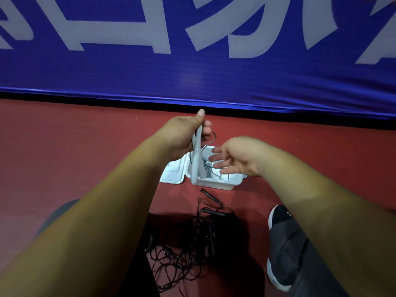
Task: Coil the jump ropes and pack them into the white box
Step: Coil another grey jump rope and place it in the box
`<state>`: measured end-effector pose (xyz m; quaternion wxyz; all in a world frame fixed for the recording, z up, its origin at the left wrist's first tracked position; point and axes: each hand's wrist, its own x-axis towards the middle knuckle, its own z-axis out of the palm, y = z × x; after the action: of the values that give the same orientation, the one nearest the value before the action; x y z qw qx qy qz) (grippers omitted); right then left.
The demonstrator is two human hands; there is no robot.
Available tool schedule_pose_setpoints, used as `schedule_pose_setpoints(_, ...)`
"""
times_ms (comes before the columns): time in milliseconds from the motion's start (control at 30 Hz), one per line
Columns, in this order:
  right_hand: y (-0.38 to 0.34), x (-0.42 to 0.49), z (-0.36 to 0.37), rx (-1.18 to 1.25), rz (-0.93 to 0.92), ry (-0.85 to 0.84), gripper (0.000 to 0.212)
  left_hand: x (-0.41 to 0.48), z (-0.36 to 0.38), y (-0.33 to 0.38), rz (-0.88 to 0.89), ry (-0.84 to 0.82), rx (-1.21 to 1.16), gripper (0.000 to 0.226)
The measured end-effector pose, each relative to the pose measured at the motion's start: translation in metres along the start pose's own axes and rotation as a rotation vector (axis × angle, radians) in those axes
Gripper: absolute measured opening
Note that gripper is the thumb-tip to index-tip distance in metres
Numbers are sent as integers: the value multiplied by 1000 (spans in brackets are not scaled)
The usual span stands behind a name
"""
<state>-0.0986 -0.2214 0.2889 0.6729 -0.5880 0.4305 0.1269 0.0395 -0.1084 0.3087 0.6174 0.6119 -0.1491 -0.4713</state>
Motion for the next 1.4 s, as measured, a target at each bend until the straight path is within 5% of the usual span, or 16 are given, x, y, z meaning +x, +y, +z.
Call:
schedule_pose_setpoints(233,9,-3,31,-56,-108,-144,67,-1,0,5,-52,170,-127,41)
schedule_pose_setpoints(500,11,-5,30,-45,-152,-195,28,-2,1,11,-112,183,-172,54)
schedule_pose_setpoints(833,4,-21,20,-151,-214,-44,16,-11,-14,13,-172,307,592,65)
schedule_pose_setpoints(933,4,-22,16,-133,-218,-53,15,-3,-29,11,-84,398,843,45)
schedule_pose_setpoints(967,4,-23,15,-122,-215,-67,13,-2,-33,11,-13,368,878,37)
schedule_pose_setpoints(1100,4,-26,11,-106,-213,-106,13,-15,-33,13,204,44,854,70)
schedule_pose_setpoints(1267,6,-27,9,-139,-253,-117,16,-14,-30,11,288,86,840,29)
schedule_pose_setpoints(1400,7,-28,6,-239,-281,-109,11,-15,-25,13,261,129,825,18)
